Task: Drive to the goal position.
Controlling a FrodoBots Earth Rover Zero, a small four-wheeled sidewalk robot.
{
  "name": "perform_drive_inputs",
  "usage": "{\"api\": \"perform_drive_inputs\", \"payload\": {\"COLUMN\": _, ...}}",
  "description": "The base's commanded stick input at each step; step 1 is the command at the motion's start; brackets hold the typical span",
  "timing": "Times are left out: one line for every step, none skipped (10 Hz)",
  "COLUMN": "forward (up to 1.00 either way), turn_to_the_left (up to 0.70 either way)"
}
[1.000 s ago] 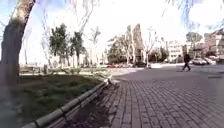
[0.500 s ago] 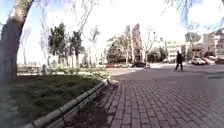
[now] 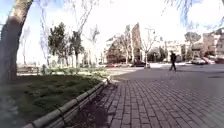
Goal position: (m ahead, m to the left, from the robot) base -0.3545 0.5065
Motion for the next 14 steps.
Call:
{"api": "perform_drive_inputs", "payload": {"forward": 0.0, "turn_to_the_left": -0.7}}
{"api": "perform_drive_inputs", "payload": {"forward": 0.0, "turn_to_the_left": -0.7}}
{"api": "perform_drive_inputs", "payload": {"forward": 0.0, "turn_to_the_left": -0.7}}
{"api": "perform_drive_inputs", "payload": {"forward": 0.0, "turn_to_the_left": -0.7}}
{"api": "perform_drive_inputs", "payload": {"forward": 0.0, "turn_to_the_left": -0.7}}
{"api": "perform_drive_inputs", "payload": {"forward": 0.0, "turn_to_the_left": -0.7}}
{"api": "perform_drive_inputs", "payload": {"forward": 0.0, "turn_to_the_left": -0.7}}
{"api": "perform_drive_inputs", "payload": {"forward": 0.0, "turn_to_the_left": -0.7}}
{"api": "perform_drive_inputs", "payload": {"forward": 0.0, "turn_to_the_left": -0.7}}
{"api": "perform_drive_inputs", "payload": {"forward": 0.0, "turn_to_the_left": -0.7}}
{"api": "perform_drive_inputs", "payload": {"forward": 0.0, "turn_to_the_left": -0.7}}
{"api": "perform_drive_inputs", "payload": {"forward": 0.0, "turn_to_the_left": -0.7}}
{"api": "perform_drive_inputs", "payload": {"forward": 0.0, "turn_to_the_left": -0.7}}
{"api": "perform_drive_inputs", "payload": {"forward": 0.0, "turn_to_the_left": -0.7}}
